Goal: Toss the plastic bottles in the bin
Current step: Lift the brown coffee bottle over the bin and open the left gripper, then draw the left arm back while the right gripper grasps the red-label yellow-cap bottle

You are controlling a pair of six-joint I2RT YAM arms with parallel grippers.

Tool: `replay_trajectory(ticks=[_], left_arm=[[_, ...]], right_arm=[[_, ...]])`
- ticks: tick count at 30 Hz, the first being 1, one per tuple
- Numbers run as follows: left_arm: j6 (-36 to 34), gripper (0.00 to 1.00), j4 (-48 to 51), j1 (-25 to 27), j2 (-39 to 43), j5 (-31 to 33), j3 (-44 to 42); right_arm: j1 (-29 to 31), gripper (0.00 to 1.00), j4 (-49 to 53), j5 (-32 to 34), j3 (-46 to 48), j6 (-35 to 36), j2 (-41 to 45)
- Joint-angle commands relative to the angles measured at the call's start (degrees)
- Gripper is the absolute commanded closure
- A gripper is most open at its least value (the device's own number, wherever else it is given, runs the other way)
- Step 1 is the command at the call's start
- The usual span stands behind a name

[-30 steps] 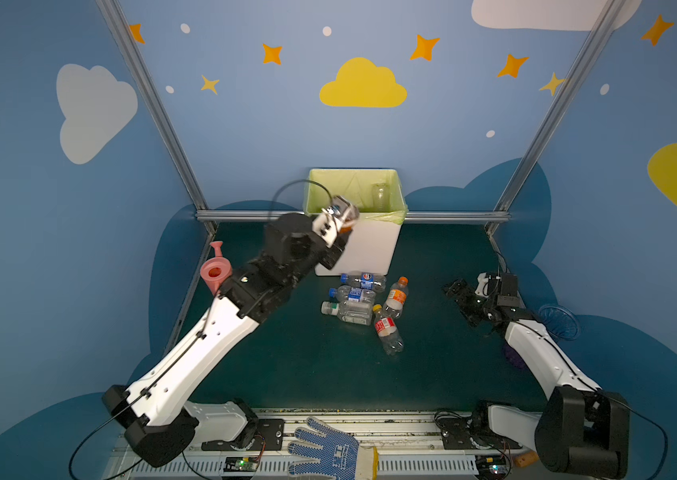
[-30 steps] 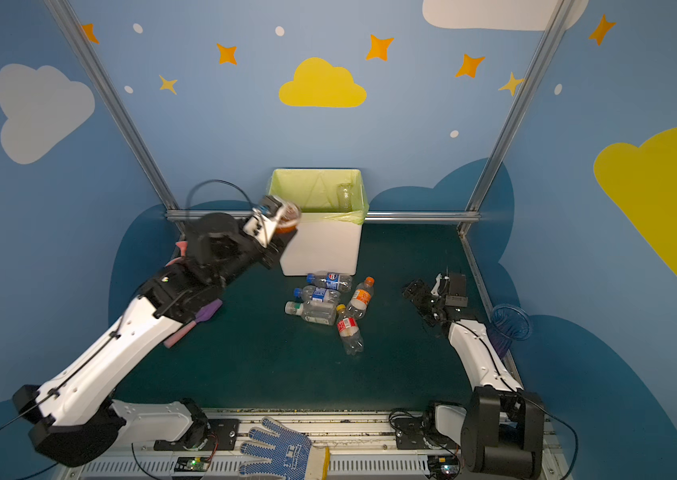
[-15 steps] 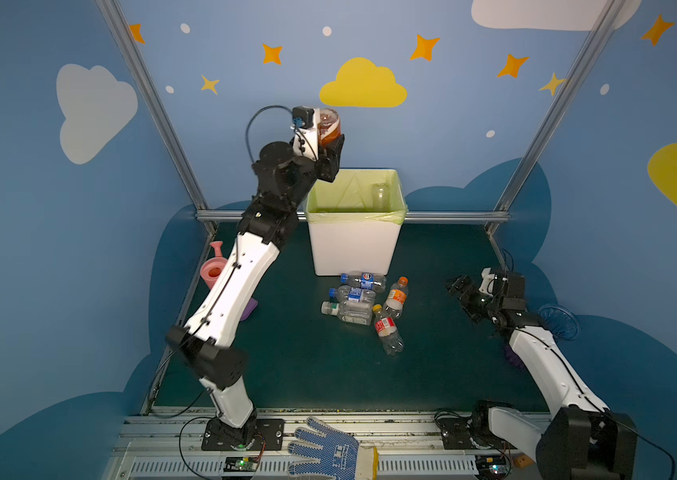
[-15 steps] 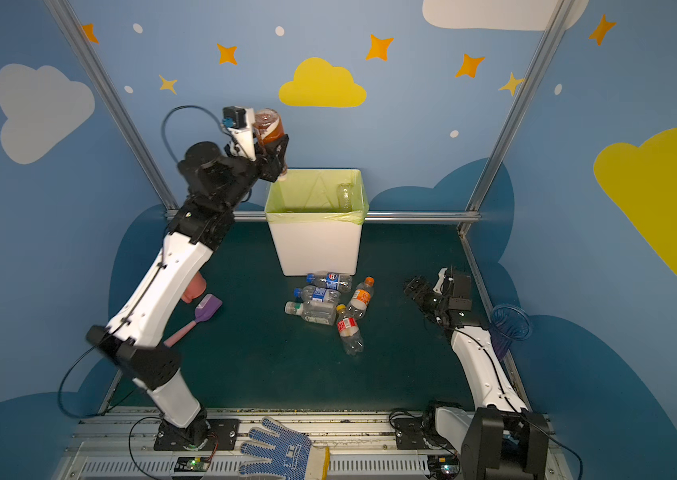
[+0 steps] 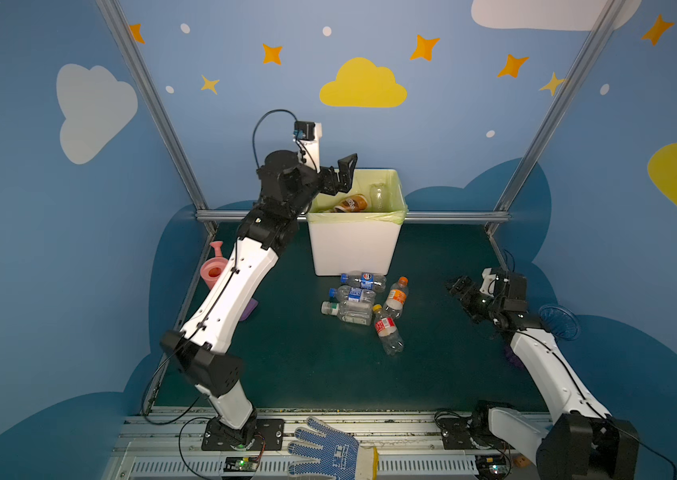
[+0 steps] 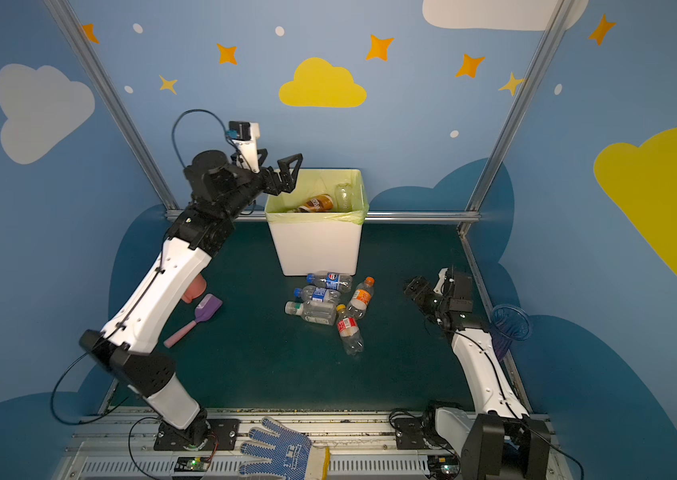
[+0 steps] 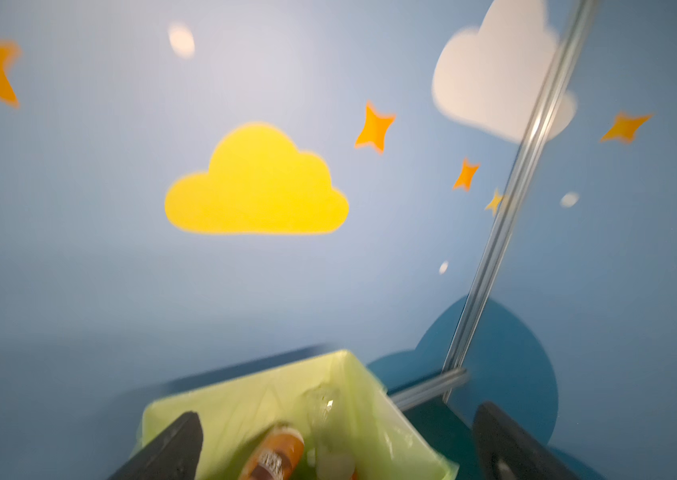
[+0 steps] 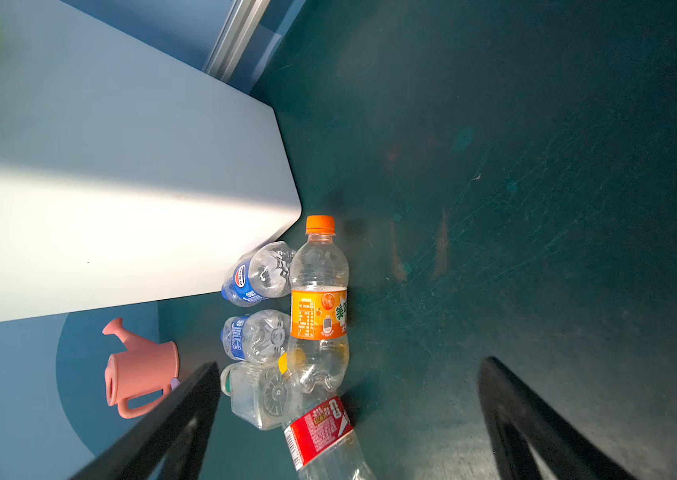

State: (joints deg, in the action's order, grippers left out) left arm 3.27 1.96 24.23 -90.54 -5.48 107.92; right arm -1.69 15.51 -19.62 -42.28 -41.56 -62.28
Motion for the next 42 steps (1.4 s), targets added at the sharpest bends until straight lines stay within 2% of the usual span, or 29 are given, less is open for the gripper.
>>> replay_trajectory(ticks=[1, 4, 10, 16, 20, 24, 28, 42], left_arm=[[-0.4, 0.00, -9.0, -0.6, 4.4, 2.9, -9.9], [-0.3, 0.00, -7.4, -0.7, 10.3, 5.4, -19.8], [4.9, 0.00, -12.4, -1.1, 23.7, 12.2, -45.9], [14.0, 0.00, -5.2, -1.4, 35.7, 19.2, -63.2], [19.6, 0.00, -2.0, -1.6, 42.3, 21.6, -72.6], [26.8, 0.00, 0.1, -1.7, 47.0, 23.4, -79.3], [30.8, 0.00, 0.3, -1.8, 50.0, 25.0, -83.5], [32.3, 0.00, 1.9, -2.2, 49.6, 25.9, -85.8]], right_arm=[[1.2, 0.05, 1.7, -0.3, -0.1, 1.0, -0.6], [4.0, 0.05, 1.9, 1.1, -0.3, 1.3, -1.3], [13.4, 0.05, 2.3, 5.7, -1.4, 1.8, -5.8], [23.4, 0.05, 6.0, 10.2, -4.7, 4.4, -11.9], [28.5, 0.05, 8.3, 11.8, -6.9, 5.4, -16.2], [32.5, 0.05, 10.8, 12.9, -10.1, 6.2, -21.0], [35.2, 0.05, 14.3, 15.0, -13.6, 7.3, -25.3], [40.7, 0.10, 23.3, 21.1, -23.2, 10.8, -35.9]])
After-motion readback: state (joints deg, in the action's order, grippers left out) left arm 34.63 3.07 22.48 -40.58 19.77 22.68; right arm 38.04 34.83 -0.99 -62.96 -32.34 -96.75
